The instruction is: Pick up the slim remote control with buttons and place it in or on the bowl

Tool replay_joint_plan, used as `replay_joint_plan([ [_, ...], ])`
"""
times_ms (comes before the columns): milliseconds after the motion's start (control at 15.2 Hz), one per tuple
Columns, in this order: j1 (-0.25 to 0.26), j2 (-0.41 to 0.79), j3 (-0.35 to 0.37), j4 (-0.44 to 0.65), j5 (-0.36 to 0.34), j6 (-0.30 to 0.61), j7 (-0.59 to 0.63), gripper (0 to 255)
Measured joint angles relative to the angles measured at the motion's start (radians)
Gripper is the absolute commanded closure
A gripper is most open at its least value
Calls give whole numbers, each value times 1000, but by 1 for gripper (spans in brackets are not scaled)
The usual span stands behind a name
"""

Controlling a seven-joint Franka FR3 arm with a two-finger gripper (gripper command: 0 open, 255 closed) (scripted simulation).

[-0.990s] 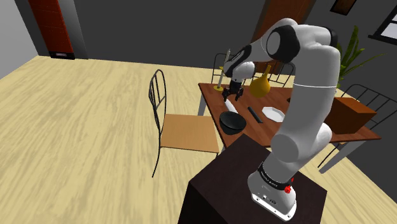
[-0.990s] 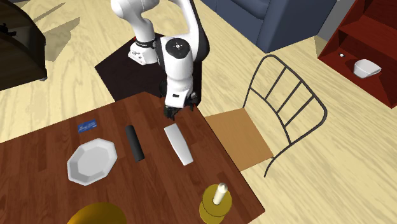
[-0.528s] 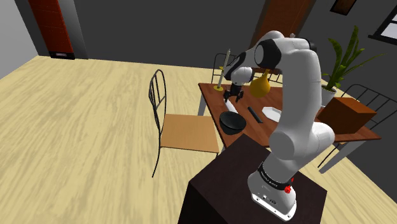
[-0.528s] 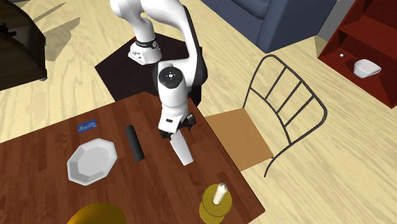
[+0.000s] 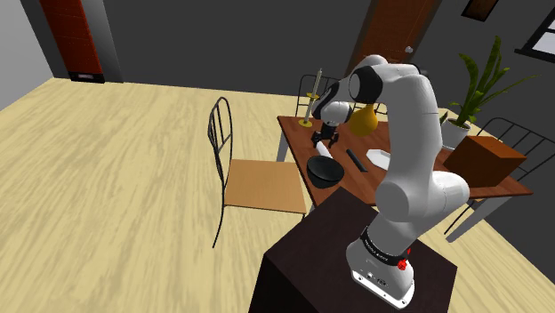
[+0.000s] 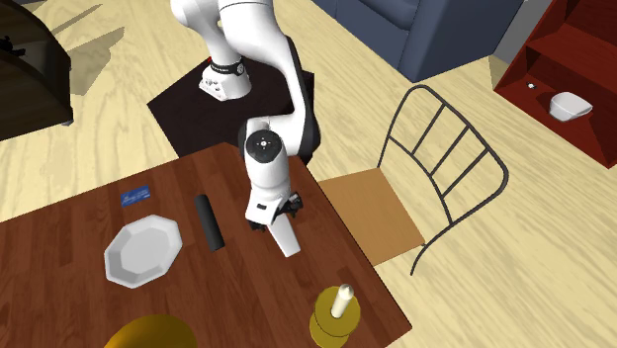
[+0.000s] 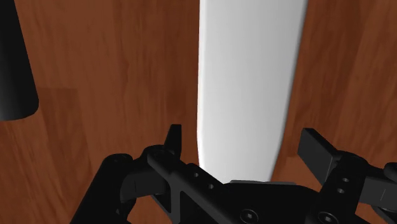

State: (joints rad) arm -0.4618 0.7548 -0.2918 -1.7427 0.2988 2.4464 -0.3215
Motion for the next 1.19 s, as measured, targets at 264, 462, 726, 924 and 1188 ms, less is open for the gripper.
replay_joint_plan([
  [264,-3,16,5,3,5,12,-2,0],
  [462,-3,17,5,4,5,13,-2,0],
  [726,-3,16,5,4,5,13,-2,255],
  [924,-3,16,5,4,5,13,-2,255],
  [1188,-3,16,5,4,5,13,-2,255],
])
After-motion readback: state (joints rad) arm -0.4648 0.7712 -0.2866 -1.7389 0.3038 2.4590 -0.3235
